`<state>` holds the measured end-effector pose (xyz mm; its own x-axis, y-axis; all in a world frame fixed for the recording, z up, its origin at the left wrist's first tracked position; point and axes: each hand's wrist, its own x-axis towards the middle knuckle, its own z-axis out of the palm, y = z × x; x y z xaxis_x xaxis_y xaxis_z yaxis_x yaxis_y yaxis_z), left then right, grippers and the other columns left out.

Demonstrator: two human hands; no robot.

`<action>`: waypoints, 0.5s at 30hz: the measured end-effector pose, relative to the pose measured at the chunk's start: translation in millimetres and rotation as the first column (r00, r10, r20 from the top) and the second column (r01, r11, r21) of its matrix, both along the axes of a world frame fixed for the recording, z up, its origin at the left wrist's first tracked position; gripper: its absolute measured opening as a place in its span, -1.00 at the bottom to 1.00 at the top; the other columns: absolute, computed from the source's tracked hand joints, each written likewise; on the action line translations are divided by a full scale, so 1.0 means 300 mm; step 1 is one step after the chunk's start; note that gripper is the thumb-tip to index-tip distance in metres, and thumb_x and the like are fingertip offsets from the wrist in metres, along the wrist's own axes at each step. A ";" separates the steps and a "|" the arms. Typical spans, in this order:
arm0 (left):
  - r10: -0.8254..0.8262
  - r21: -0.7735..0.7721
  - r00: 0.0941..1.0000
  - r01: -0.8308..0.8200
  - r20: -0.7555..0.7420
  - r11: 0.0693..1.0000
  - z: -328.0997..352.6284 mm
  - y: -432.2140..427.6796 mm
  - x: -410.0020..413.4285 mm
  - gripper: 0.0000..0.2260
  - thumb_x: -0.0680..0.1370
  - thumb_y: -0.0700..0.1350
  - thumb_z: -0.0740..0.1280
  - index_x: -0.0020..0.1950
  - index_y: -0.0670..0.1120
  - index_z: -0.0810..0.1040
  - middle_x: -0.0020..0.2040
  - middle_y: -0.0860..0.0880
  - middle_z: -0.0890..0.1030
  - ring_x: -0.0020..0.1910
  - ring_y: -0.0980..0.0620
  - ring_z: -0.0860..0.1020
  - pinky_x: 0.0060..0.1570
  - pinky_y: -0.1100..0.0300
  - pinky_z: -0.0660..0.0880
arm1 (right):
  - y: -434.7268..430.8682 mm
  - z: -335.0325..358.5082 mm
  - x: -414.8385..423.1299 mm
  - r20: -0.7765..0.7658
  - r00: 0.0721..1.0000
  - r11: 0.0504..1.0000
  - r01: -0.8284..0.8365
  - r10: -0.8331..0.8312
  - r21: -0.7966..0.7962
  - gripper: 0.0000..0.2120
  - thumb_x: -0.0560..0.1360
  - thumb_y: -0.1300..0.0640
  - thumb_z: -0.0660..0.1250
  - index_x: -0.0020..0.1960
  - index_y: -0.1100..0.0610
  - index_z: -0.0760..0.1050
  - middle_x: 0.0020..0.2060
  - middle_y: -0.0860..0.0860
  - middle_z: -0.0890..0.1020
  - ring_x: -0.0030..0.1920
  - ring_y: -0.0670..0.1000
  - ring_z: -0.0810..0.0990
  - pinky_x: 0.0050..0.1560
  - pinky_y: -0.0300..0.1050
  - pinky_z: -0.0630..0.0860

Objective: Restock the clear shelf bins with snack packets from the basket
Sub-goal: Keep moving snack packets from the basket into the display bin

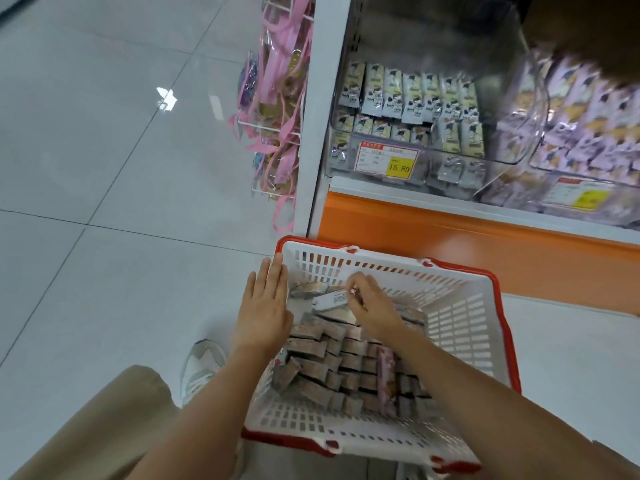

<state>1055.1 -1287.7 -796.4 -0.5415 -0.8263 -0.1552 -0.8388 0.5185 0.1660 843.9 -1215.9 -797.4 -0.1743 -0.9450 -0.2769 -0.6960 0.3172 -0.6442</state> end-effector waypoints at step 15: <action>0.529 0.715 0.512 0.284 -0.676 0.639 0.389 0.030 -0.264 -0.77 0.68 -0.16 0.18 0.22 -0.25 0.51 -0.10 -0.11 0.55 -0.19 0.06 0.51 -0.23 0.33 0.47 | 0.018 0.519 -0.062 0.397 0.902 0.920 0.288 -0.168 -0.266 -0.67 0.57 0.09 0.34 0.27 0.02 0.31 0.01 0.09 0.52 -0.01 0.11 0.60 -0.01 0.03 0.56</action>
<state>976.1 -1278.7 -679.6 -0.6381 -0.7275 -0.2521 -0.1480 -0.2054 0.9674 825.4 -1210.6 -641.8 -0.3410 -0.9381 -0.0613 -0.3304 0.1807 -0.9264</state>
